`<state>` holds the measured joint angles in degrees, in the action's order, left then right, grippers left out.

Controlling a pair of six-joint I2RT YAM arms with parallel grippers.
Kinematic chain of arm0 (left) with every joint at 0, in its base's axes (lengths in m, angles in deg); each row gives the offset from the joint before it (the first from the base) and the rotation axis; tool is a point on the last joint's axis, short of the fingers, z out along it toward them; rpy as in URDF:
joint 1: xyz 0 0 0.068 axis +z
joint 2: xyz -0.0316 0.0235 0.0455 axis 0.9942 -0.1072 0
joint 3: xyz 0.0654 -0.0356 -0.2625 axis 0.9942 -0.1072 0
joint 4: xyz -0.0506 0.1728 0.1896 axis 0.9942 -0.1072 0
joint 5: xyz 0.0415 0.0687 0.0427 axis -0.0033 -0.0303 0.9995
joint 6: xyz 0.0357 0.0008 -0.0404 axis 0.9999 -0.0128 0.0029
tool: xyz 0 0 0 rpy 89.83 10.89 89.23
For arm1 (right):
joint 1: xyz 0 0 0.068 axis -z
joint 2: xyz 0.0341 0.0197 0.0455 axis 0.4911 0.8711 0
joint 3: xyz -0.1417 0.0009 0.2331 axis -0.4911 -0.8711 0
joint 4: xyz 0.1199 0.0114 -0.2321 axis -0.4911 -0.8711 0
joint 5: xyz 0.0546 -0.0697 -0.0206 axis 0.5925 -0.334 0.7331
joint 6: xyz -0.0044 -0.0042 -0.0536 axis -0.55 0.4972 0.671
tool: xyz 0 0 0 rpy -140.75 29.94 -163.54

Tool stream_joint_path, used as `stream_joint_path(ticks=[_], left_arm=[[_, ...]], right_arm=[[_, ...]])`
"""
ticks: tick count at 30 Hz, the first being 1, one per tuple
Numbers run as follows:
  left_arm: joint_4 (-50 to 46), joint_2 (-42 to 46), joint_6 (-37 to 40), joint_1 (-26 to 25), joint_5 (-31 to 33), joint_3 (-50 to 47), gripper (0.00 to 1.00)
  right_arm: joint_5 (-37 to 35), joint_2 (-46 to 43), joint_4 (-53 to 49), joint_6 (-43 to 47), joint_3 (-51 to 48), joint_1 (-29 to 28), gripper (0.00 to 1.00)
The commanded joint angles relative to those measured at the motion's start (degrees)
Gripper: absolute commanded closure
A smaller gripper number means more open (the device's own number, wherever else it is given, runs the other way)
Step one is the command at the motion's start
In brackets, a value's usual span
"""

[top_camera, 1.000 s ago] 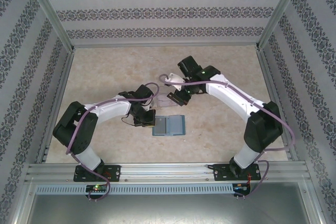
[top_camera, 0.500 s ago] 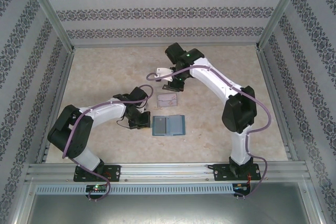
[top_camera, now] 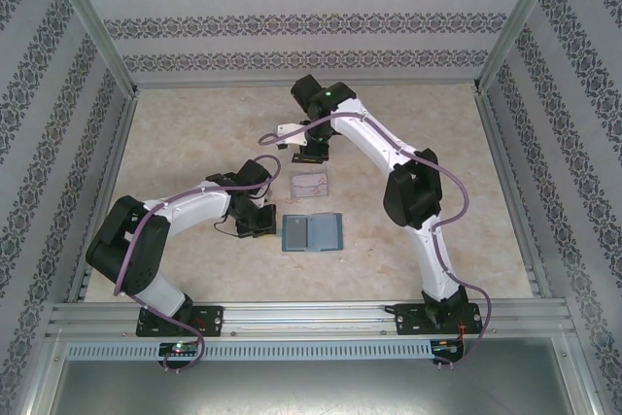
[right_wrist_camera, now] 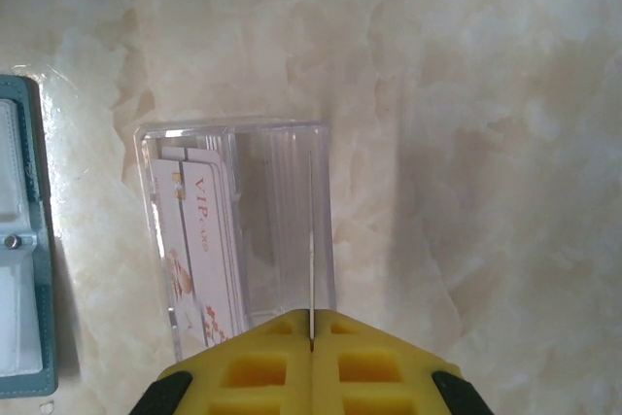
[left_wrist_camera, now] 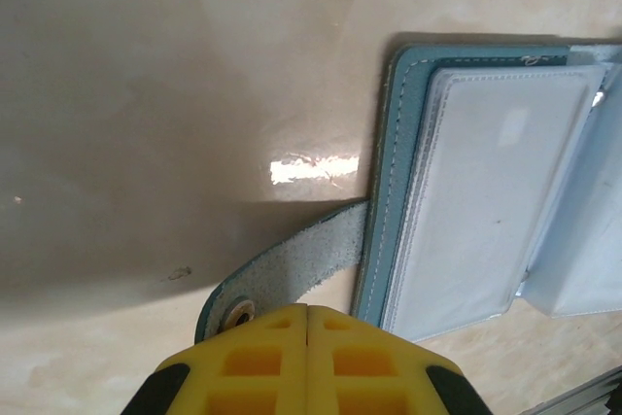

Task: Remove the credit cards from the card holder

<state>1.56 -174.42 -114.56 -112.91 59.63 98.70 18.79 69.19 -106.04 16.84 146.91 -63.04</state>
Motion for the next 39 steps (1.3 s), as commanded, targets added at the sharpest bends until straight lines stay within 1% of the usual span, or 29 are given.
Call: stream_joint_path(ticks=[1,11,15,16,17,18,20,21,23,27,31,39], left_arm=[[-0.59,1.46,-0.5,0.8,0.74,-0.43,1.0],[-0.36,0.61,-0.22,1.26,0.18,-0.26,1.0],[-0.42,0.5,-0.14,1.24,0.16,-0.06,1.0],[-0.5,0.45,-0.16,1.26,0.08,0.05,1.0],[-0.59,0.46,-0.08,1.26,0.15,0.08,1.0],[-0.65,0.5,-0.06,1.28,0.11,0.14,1.0],[-0.68,0.33,-0.07,1.22,0.16,0.25,1.0],[-0.75,0.21,-0.05,1.27,0.08,0.35,1.0],[-0.86,0.06,0.01,1.28,0.01,0.51,1.0],[-0.95,0.06,0.11,1.29,0.15,0.66,1.0],[-1.12,-0.14,0.19,1.27,0.05,0.87,1.0],[-1.04,0.06,0.12,1.23,-0.1,0.93,1.0]], right_arm=[[0.27,3.31,-5.11,1.78,4.05,-0.41,1.0],[2.41,6.34,-10.52,1.51,4.67,0.45,1.0],[3.22,6.97,-11.07,1.3,4.77,0.84,1.0],[3.29,6.97,-10.84,1.43,4.82,0.84,0.97],[3.11,6.89,-10.34,1.24,4.84,0.84,0.88],[2.66,6.77,-9.61,0.89,4.77,0.84,0.83],[0.32,6.33,-7.14,-0.21,4.49,1.02,0.77],[-0.86,6.08,-5.99,-0.73,4.17,1.1,0.75],[-2.64,5.36,-3.67,-1.25,3.18,1.33,0.74],[-3.84,4.17,-1.06,-1.8,2.09,1.72,0.73],[-4.83,3.85,-0.18,-1.9,1.47,1.72,0.73],[-2.17,0.55,2.16,-2.43,-1.12,1.7,0.71]])
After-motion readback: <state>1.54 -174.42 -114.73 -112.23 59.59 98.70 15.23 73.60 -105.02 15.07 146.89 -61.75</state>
